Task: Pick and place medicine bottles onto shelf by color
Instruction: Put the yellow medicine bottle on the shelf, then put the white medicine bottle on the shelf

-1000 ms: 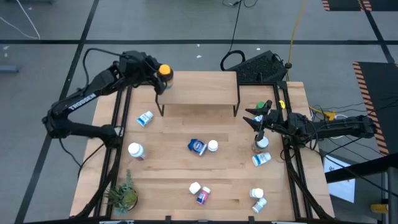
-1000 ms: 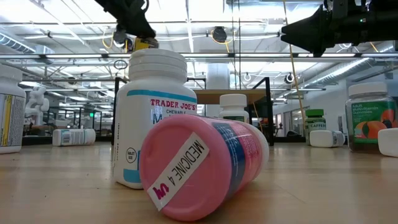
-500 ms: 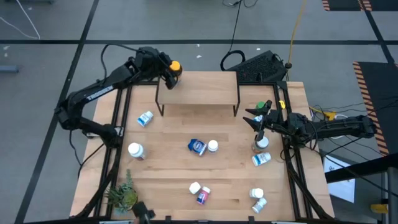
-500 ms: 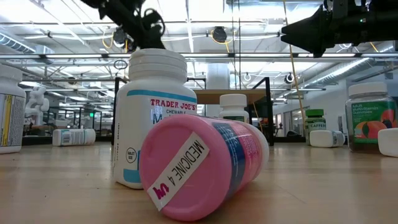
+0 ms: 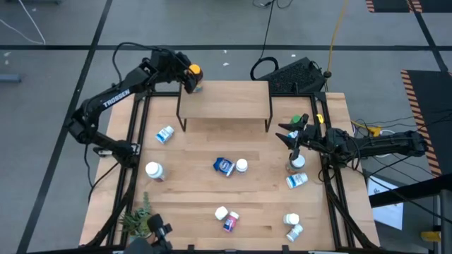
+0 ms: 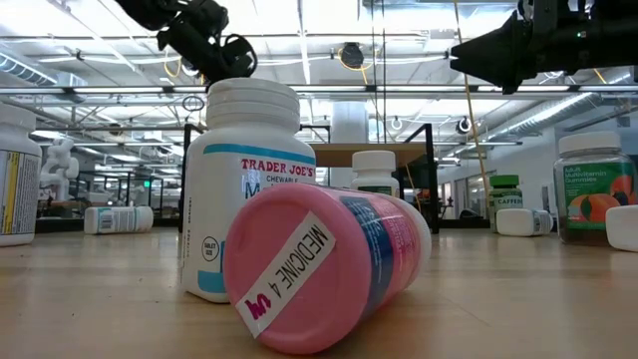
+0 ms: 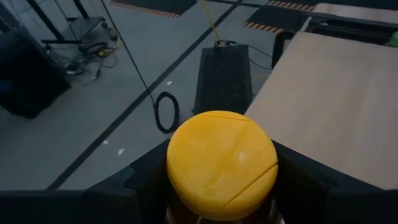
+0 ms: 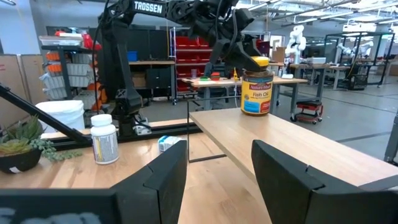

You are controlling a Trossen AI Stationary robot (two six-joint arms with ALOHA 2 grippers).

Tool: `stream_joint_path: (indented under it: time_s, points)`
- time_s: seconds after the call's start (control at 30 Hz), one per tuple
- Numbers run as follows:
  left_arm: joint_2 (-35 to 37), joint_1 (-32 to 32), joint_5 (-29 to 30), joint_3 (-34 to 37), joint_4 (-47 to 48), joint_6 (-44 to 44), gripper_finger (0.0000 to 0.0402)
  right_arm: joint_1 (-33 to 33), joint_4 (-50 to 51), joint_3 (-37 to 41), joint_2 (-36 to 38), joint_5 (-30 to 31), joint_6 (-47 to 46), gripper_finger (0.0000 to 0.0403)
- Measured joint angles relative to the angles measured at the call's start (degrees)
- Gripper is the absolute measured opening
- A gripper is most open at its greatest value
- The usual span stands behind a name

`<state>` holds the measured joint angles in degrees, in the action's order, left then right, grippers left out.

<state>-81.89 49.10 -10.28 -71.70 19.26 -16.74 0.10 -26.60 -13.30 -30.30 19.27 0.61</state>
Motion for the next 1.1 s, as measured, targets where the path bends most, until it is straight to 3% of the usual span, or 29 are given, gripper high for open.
stream_joint_path:
  time_s: [0.2, 0.47, 0.8, 0.93, 1.1]
  points:
    - [0.0, 0.0, -1.5, 0.0, 0.2, -0.1, 0.0267, 0.0, 0.5, 0.0, 0.0, 0.0, -2.2, 0.0176]
    - [1.0, 0.1, 2.8, 0.2, -0.1, -3.3, 0.0326, 0.0, 1.7, 0.0, 0.0, 0.0, -2.9, 0.0176]
    - [6.4, -2.3, 2.6, 0.2, 1.1, -2.6, 0.0324, 0.0, 1.8, 0.0, 0.0, 0.0, -2.8, 0.0176]
    - [11.7, -5.9, 3.6, 0.2, 7.3, 0.2, 0.0324, 0.0, 1.8, 0.0, 0.0, 0.0, -2.8, 0.0176]
    - [16.7, -13.5, 12.5, 0.2, 21.0, 5.4, 0.0324, 0.0, 1.8, 0.0, 0.0, 0.0, -2.8, 0.0176]
